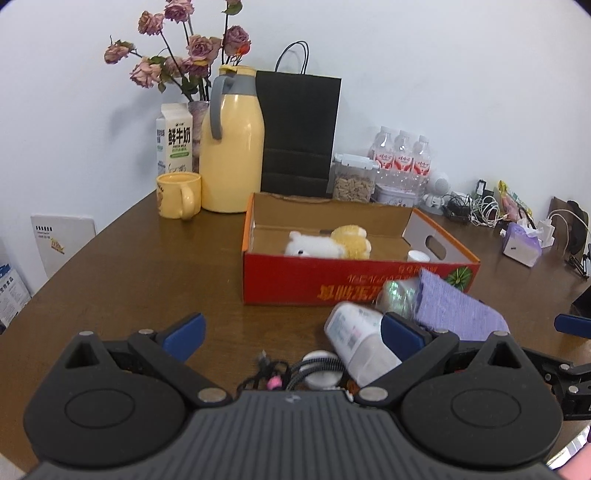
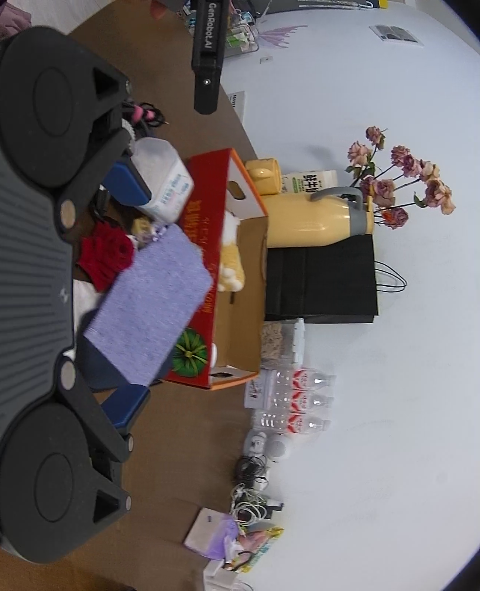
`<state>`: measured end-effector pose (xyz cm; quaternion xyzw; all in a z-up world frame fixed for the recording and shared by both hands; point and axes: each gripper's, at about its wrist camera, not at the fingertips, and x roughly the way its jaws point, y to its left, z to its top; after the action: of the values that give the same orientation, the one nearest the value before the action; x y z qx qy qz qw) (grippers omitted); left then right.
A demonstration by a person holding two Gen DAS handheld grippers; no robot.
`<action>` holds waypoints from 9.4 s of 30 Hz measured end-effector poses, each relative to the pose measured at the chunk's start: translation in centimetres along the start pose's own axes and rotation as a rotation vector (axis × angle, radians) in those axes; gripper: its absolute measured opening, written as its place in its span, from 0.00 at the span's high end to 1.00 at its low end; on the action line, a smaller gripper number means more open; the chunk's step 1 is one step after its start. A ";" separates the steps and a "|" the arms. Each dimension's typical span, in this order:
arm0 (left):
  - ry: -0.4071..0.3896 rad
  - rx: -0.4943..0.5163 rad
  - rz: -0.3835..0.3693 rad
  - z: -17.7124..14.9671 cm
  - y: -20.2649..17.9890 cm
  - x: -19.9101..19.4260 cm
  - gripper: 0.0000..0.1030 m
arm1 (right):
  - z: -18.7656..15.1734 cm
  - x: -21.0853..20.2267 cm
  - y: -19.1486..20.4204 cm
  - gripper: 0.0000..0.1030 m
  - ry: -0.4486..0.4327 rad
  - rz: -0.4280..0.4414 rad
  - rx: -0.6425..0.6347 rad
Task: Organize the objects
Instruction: 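Drop the white cap into the box with the right tool, return to the pile, then grasp the purple cloth pouch with the right tool while the left tool grasps the white container, then place the purple pouch and white container into the box with both tools, then move both tools back over the remaining items beside the box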
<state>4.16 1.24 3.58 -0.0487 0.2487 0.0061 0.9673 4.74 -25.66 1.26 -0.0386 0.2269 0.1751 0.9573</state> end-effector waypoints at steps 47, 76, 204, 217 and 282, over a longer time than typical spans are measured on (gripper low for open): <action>0.139 -0.040 0.058 -2.5 2.1 2.8 0.00 | -1.5 6.3 -3.1 0.06 0.137 -0.030 -0.038; 0.258 0.036 -0.037 -3.5 -0.9 5.1 0.00 | -0.3 8.4 -3.4 0.95 0.080 0.054 -0.054; -0.066 0.081 0.045 5.8 -1.2 3.7 0.00 | 5.3 5.8 -2.9 0.00 -0.029 -0.010 -0.060; 0.038 0.066 0.047 0.7 -0.5 1.9 0.00 | 0.2 2.9 -2.7 0.00 0.058 -0.019 -0.041; 0.289 0.025 -0.011 -3.3 -0.6 6.5 0.00 | 3.3 11.4 -0.2 1.00 0.197 0.135 -0.163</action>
<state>8.29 0.23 -2.32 -0.0386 0.3851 -0.0092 0.9220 15.71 -21.72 -0.84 -0.1180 0.3070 0.2521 0.9101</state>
